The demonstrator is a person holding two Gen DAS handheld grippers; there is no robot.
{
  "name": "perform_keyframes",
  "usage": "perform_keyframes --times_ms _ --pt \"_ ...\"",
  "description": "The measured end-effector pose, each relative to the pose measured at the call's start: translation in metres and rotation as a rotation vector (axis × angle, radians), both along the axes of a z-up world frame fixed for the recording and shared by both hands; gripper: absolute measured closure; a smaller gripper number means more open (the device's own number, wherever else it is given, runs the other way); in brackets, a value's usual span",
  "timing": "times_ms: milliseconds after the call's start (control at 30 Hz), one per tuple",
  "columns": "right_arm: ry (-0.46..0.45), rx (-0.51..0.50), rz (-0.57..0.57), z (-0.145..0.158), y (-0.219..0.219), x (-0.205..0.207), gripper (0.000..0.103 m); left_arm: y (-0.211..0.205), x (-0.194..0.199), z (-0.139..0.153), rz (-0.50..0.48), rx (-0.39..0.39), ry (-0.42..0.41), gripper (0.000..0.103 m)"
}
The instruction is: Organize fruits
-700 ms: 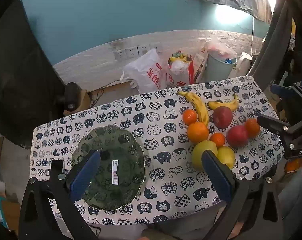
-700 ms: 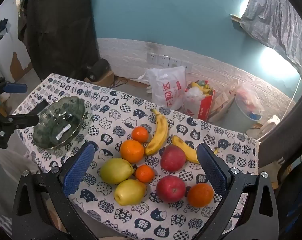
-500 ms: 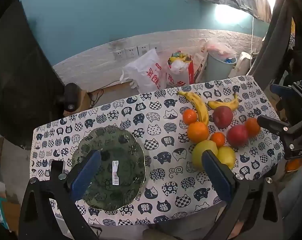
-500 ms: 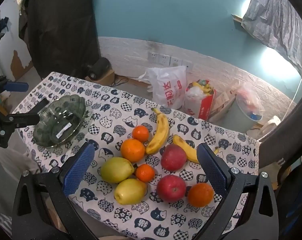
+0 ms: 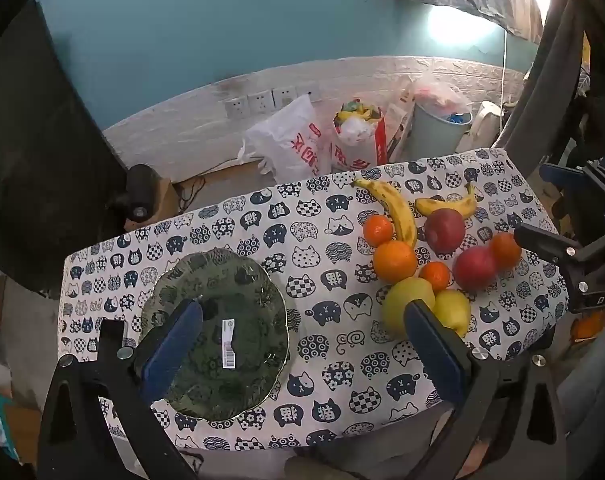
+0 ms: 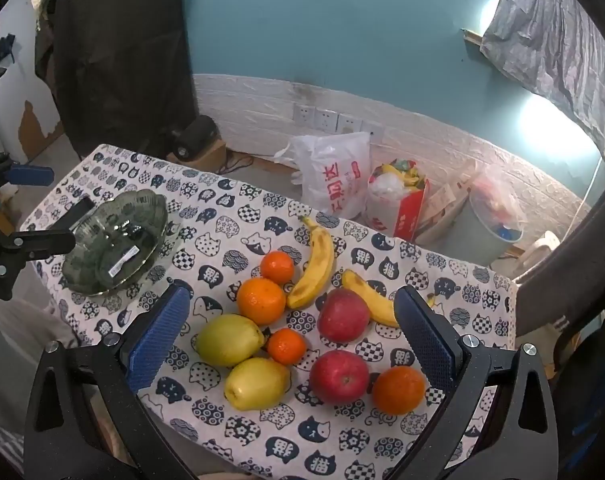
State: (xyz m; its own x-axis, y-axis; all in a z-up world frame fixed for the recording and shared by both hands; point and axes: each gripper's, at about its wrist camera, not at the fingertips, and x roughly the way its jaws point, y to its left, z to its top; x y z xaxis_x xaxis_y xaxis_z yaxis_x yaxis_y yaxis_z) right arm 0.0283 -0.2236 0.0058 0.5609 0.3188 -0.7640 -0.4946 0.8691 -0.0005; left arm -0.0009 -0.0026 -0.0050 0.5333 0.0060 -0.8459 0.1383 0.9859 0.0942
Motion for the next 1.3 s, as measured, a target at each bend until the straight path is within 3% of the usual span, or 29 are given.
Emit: perform_keyframes --times_ms 1300 --pt "0.050 0.008 0.011 -0.0061 -0.0041 0.0034 0.002 -0.0027 0.0021 -0.0084 -0.003 0.001 0.031 0.001"
